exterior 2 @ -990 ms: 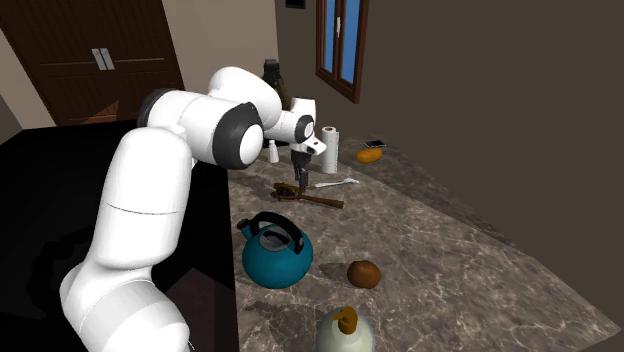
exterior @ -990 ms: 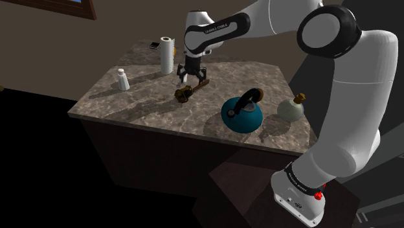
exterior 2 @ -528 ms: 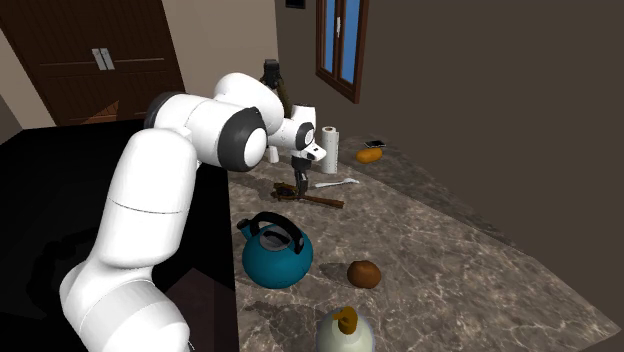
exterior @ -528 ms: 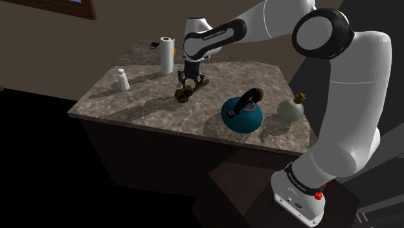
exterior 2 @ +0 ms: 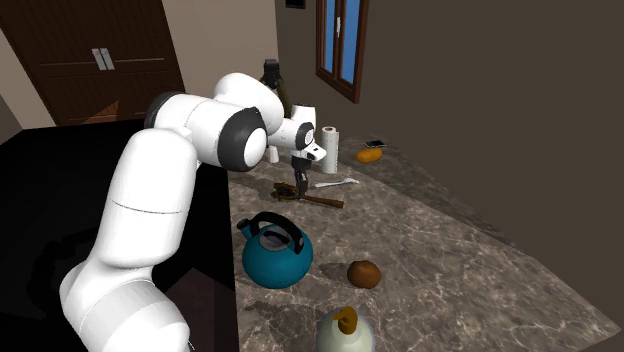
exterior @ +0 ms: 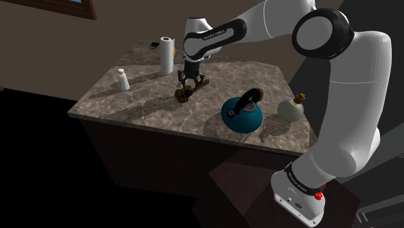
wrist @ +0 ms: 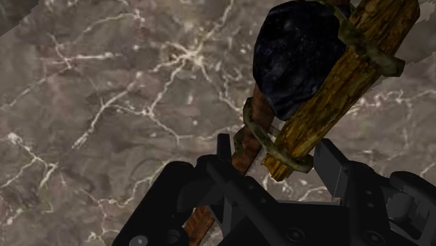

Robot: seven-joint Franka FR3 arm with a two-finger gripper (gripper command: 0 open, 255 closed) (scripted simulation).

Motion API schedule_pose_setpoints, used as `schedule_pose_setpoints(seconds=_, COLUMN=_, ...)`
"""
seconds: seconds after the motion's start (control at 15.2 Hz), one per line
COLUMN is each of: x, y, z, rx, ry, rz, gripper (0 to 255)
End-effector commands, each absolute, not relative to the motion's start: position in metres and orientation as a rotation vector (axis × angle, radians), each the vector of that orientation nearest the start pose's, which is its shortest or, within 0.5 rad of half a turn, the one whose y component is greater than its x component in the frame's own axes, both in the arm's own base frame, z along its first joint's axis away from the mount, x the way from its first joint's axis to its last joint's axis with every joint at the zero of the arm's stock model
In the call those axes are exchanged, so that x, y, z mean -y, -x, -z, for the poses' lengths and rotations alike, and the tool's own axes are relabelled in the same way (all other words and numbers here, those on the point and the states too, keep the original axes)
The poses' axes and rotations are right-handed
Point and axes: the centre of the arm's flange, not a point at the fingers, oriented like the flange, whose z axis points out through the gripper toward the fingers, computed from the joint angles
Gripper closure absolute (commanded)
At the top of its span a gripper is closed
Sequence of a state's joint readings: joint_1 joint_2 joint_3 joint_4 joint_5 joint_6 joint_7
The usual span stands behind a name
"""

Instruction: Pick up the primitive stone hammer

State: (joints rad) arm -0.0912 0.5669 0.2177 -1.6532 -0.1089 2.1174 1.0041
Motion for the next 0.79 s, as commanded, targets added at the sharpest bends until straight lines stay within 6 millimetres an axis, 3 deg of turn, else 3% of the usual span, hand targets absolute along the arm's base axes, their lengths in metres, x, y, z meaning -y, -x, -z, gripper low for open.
schedule_pose_setpoints(seconds=0.0, x=-0.064, y=-0.669, z=-0.285, rx=-1.297, ry=2.885, rz=-0.141, gripper=255)
schedule_pose_setpoints(seconds=0.73, x=-0.064, y=-0.669, z=-0.343, rx=-1.297, ry=2.885, rz=-0.141, gripper=255)
